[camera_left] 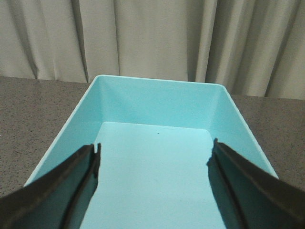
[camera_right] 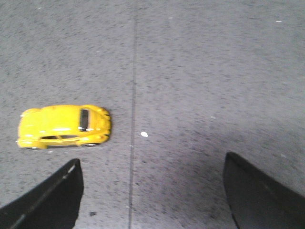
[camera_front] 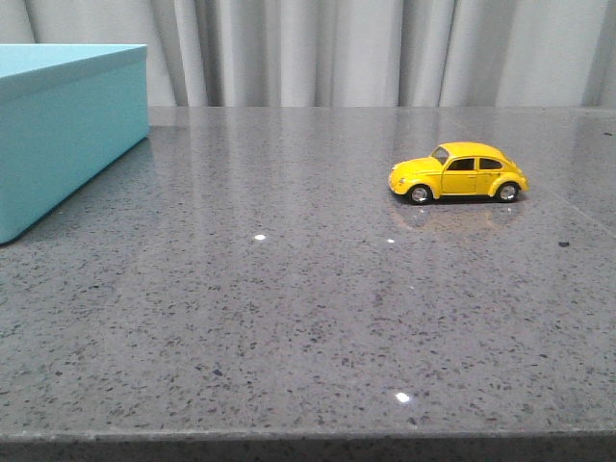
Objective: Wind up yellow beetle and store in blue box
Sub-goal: 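Lower the right gripper over the yellow beetle car's roof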
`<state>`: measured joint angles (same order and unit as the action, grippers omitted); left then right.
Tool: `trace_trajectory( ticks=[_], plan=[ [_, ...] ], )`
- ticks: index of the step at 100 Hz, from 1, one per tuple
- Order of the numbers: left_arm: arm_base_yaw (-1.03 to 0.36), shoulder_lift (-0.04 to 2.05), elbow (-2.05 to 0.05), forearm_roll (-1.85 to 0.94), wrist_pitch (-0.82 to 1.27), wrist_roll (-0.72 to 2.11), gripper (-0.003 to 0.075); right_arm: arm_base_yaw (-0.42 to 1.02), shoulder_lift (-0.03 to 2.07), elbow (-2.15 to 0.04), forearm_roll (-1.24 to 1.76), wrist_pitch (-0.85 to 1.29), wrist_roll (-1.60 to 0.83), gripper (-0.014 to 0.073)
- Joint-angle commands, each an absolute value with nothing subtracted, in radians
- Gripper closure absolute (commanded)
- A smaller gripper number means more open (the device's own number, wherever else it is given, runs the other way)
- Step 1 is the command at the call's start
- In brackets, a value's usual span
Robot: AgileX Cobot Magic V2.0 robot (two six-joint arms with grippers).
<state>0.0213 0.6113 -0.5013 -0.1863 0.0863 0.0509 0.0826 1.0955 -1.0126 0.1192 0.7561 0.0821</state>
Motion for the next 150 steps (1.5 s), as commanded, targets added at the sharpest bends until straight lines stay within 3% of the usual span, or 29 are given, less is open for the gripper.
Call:
trace_trajectory(
  ticks=[1,66,150],
  plan=[
    [0.022,0.616,-0.54,-0.195,0.007,0.048,0.026,0.129,1.153,-1.106,0.133,0.747,0.083,-0.0031],
    [0.022,0.616,-0.54,-0.195,0.007,0.048,0.026,0.325,1.646,-1.499,0.123,0.979,0.231,-0.0031],
    [0.022,0.616,-0.54,-0.195,0.007,0.048,0.026,0.33,1.73,-1.509,0.052,1.026,0.303,-0.0031]
  ],
)
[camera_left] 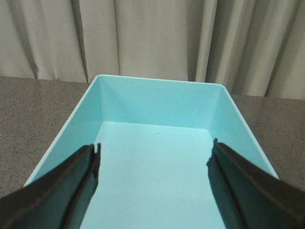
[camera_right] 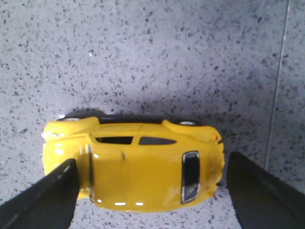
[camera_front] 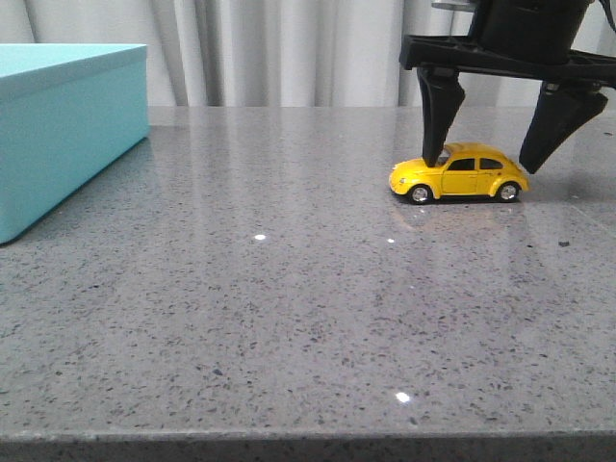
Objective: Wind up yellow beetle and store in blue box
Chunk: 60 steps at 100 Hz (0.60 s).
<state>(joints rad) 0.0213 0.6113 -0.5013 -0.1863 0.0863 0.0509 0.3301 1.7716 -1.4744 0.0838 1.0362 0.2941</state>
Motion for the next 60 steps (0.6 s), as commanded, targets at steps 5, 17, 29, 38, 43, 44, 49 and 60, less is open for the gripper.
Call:
trace_trajectory(
  ticks=[5,17,29,38,43,44,49,60],
  plan=[
    [0.022,0.616,-0.54,-0.195,0.007,0.048,0.026,0.326,1.73,-1.509,0.038,1.03,0.313,-0.0031],
    [0.022,0.616,-0.54,-0.195,0.007,0.048,0.026,0.309,1.73,-1.509,-0.006,1.055,0.321,-0.0031],
    [0.022,0.616,-0.54,-0.195,0.007,0.048,0.026,0.277,1.73,-1.509,-0.058,1.098,0.322,-0.0031],
    [0.022,0.616,-0.54,-0.195,0.007,0.048,0.026,0.247,1.73,-1.509,-0.085,1.127,0.322,-0.0031],
    [0.022,0.616,-0.54,-0.195,0.007,0.048,0.026,0.23,1.73,-1.509,-0.106,1.142,0.322,-0.0031],
    [0.022,0.616,-0.54,-0.195,0.007,0.048,0.026,0.228,1.73,-1.509,-0.114,1.147,0.322,-0.0031],
    [0.022,0.616,-0.54,-0.195,0.007,0.048,0.026,0.211,1.73,-1.509,-0.14,1.161,0.322,-0.0031],
    [0.022,0.616,-0.54,-0.195,0.007,0.048,0.026,0.175,1.73,-1.509,-0.193,1.19,0.322,-0.0031]
  ],
)
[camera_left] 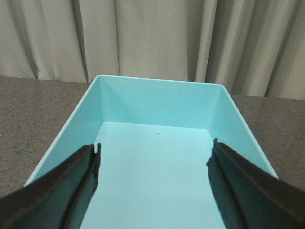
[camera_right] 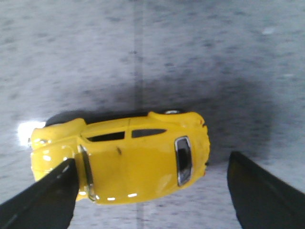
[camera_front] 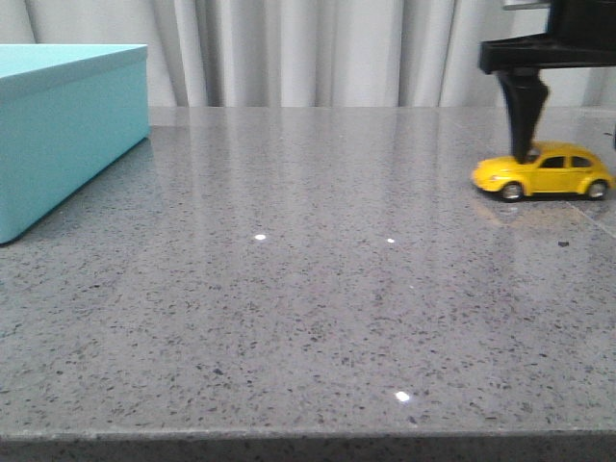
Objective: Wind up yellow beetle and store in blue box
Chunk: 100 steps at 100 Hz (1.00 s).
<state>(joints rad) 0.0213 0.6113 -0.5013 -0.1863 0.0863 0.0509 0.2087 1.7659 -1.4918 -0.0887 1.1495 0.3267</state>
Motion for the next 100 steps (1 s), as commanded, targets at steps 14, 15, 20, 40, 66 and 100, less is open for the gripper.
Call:
trace_trajectory(
  ticks=[14,15,20,40,66,100],
  plan=[
    [0.022,0.616,-0.54,-0.195,0.007,0.048,0.026,0.134,1.73,-1.509,-0.217,1.21,0.322,-0.0031],
    [0.022,0.616,-0.54,-0.195,0.007,0.048,0.026,0.132,1.73,-1.509,-0.218,1.21,0.322,-0.0031],
    [0.022,0.616,-0.54,-0.195,0.007,0.048,0.026,0.124,1.729,-1.509,-0.218,1.21,0.322,-0.0031],
    [0.022,0.616,-0.54,-0.195,-0.033,0.048,0.026,0.139,1.646,-1.512,-0.148,1.205,0.299,-0.0031],
    [0.022,0.618,-0.54,-0.195,-0.043,0.048,0.026,0.163,1.478,-1.509,-0.095,1.165,0.277,-0.0031],
    [0.022,0.618,-0.54,-0.195,-0.047,0.048,0.026,0.163,1.382,-1.46,-0.088,1.138,0.277,-0.0031]
  ],
)
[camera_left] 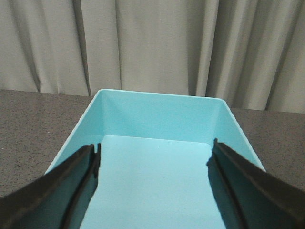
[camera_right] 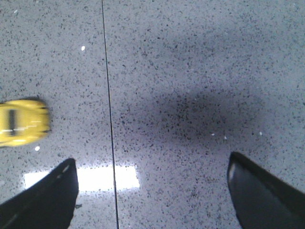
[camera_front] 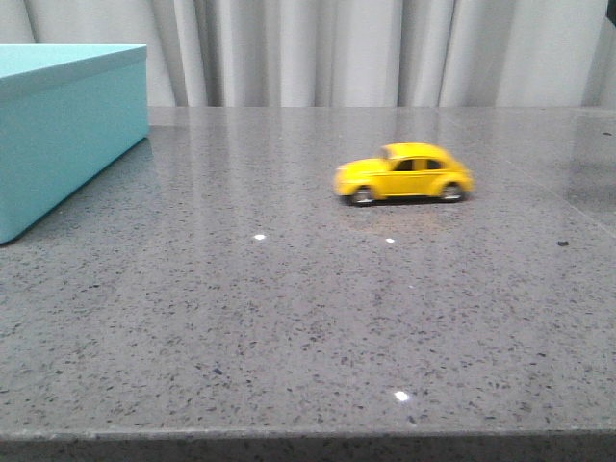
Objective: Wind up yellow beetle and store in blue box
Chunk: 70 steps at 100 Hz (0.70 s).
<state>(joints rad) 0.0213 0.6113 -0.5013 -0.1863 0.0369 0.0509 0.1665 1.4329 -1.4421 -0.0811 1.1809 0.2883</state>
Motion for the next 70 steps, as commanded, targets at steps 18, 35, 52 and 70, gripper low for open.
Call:
trace_trajectory(
  ticks=[18,35,52,70],
  plan=[
    [0.022,0.618,-0.544,-0.165,-0.033,0.048,0.026,0.163,1.362,-1.46,-0.088,1.113,0.277,-0.0031],
    [0.006,0.624,-0.602,-0.103,0.051,0.048,0.026,0.163,1.339,-1.46,-0.08,1.072,0.277,-0.0031],
    [-0.077,0.696,-0.722,-0.076,0.172,0.074,0.026,0.163,1.332,-1.46,-0.08,1.069,0.277,-0.0031],
    [-0.219,0.841,-0.898,-0.076,0.345,0.235,0.0259,0.163,1.325,-1.46,-0.079,1.069,0.27,-0.0031]
  ],
)
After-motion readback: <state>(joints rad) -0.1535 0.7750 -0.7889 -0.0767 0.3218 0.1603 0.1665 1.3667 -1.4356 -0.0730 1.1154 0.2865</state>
